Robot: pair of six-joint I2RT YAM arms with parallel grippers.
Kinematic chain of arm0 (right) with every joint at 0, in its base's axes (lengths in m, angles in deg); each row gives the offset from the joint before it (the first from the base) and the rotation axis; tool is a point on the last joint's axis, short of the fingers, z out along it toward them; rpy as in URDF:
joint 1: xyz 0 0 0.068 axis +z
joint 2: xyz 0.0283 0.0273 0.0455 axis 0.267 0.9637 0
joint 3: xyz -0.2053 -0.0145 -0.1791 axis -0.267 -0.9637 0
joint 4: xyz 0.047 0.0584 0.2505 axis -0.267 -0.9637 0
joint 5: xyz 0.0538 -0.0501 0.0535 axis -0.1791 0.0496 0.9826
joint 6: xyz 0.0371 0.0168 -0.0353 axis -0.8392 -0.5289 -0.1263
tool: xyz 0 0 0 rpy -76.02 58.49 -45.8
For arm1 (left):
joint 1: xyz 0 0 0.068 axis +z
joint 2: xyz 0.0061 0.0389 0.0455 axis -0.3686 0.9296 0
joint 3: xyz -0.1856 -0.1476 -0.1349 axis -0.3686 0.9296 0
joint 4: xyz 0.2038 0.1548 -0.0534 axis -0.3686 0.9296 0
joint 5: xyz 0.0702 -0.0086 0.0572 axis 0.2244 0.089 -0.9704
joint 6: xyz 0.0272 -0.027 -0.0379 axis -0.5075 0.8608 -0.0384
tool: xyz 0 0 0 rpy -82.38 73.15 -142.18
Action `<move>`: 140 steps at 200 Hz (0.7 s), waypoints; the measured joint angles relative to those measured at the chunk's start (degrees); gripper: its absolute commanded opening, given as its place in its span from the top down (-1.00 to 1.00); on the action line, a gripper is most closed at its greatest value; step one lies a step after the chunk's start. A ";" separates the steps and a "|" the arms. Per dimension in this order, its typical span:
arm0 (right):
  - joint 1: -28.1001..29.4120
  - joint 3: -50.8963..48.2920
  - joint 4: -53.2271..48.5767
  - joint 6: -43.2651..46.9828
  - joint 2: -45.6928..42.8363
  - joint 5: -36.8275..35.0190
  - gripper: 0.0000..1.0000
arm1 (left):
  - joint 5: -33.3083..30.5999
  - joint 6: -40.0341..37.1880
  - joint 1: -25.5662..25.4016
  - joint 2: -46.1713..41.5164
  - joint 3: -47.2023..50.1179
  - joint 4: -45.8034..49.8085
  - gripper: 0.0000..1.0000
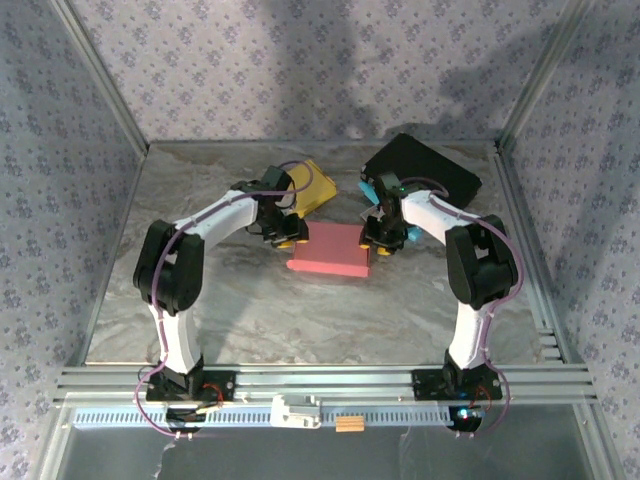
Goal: Fold the paper box
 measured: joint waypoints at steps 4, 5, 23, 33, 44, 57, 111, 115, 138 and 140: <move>0.00 -0.02 0.02 0.13 0.00 0.09 0.09 | 0.00 -0.04 0.02 0.04 0.02 -0.02 0.11; 0.00 -0.02 0.04 0.17 0.00 0.11 0.09 | 0.00 -0.11 0.02 0.09 0.02 0.00 0.11; -0.15 -0.39 0.59 0.87 0.00 0.74 0.12 | 0.00 -0.59 0.13 0.33 0.02 -0.11 0.12; -0.28 -0.76 1.01 1.05 0.00 1.27 0.12 | -0.02 -0.76 0.24 0.46 0.09 -0.24 0.12; -0.59 -1.22 1.64 1.18 -0.02 1.99 0.14 | -0.02 -1.03 0.48 0.48 0.63 -0.81 0.12; -0.85 -1.57 2.19 1.20 -0.02 2.80 0.15 | 0.00 -1.20 0.61 0.50 1.75 -1.73 0.16; -1.46 -2.36 3.89 1.25 -0.02 5.79 0.25 | 0.66 -1.66 0.87 1.05 4.76 -5.99 0.37; -1.51 -2.38 4.02 1.31 -0.02 5.97 0.25 | 0.66 -1.55 0.87 1.05 4.94 -6.25 0.38; -2.29 -3.34 5.35 1.42 -0.02 7.93 0.26 | 1.31 -1.49 0.98 1.03 5.92 -7.74 0.43; -2.40 -3.43 5.49 1.42 -0.02 8.26 0.26 | 1.38 -1.46 1.01 0.98 6.01 -7.82 0.43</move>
